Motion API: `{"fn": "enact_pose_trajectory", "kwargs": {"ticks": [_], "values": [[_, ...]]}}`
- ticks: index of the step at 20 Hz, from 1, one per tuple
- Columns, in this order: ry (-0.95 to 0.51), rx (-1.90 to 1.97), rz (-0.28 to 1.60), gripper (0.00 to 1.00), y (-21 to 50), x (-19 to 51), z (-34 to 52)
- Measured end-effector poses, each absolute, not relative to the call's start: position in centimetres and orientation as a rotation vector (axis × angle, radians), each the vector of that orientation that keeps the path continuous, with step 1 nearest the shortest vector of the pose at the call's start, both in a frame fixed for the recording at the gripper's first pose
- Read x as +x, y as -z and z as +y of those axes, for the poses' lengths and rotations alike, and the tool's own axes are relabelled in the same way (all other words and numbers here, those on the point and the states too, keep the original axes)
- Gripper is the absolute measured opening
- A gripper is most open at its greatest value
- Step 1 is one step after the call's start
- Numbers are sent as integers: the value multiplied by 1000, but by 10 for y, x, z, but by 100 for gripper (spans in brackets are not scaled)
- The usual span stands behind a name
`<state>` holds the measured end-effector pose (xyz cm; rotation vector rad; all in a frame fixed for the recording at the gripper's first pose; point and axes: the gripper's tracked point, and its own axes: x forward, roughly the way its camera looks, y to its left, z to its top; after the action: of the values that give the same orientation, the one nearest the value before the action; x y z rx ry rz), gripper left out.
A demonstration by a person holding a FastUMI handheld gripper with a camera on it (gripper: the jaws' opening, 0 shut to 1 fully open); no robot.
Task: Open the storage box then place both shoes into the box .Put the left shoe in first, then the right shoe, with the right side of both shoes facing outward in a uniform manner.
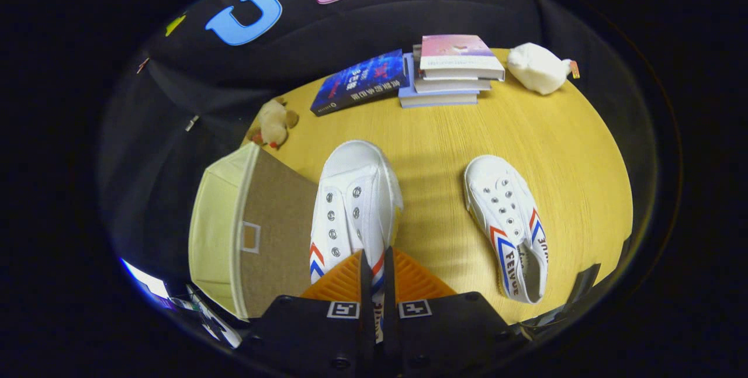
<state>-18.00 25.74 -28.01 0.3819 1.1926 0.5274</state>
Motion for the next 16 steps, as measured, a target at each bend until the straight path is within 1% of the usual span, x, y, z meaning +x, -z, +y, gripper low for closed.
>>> {"fn": "enact_pose_trajectory", "kwargs": {"ticks": [5, 9, 11, 16], "values": [[-617, 406, 1074, 9, 184, -154, 290], [-707, 509, 1114, 9, 138, -169, 339], [-733, 538, 1158, 9, 134, -179, 365], [-715, 495, 1302, 9, 161, -208, 423]]}}
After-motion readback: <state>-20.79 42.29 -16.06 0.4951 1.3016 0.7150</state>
